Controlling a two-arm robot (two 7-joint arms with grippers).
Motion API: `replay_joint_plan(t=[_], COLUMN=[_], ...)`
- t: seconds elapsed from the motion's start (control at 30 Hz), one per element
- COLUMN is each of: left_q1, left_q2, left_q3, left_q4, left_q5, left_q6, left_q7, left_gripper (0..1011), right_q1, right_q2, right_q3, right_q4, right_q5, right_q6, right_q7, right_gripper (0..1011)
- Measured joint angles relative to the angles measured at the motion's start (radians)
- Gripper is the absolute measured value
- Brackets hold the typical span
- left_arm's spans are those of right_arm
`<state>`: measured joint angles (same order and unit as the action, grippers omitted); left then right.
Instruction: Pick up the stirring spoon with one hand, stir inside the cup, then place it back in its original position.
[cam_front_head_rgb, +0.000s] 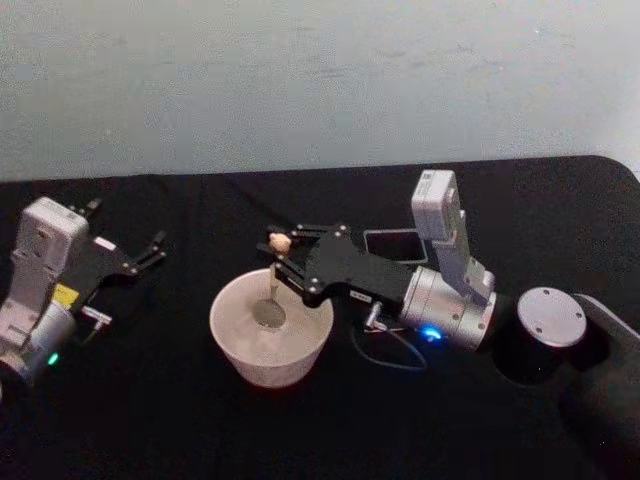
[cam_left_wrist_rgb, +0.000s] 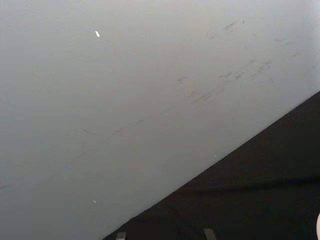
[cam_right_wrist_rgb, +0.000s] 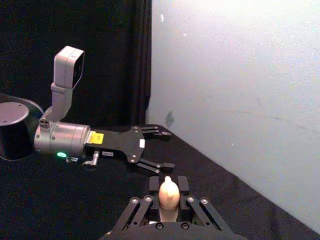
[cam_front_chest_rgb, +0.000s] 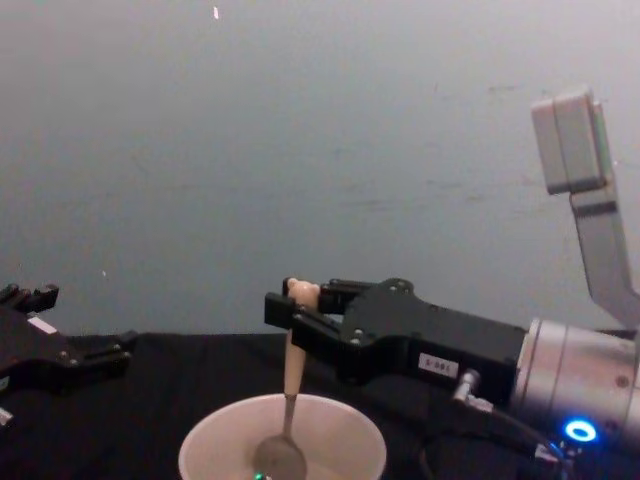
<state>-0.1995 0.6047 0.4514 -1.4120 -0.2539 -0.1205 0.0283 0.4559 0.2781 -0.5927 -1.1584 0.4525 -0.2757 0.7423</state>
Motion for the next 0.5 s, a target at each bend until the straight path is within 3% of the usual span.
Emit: replay_joint_plan(t=[0.5], left_q1=[0.000], left_q2=[0.000], left_q3=[0.000], left_q4=[0.000], left_q5=[0.000], left_q6=[0.000], left_q7=[0.000], left_gripper=[1001], right_q1=[-0.039], right_q2=[0.045], right_q3=[0.029], right_q4=[-0.050], right_q5=[0.000], right_q6=[0.007], right_q7=[-0.006], right_gripper=[213])
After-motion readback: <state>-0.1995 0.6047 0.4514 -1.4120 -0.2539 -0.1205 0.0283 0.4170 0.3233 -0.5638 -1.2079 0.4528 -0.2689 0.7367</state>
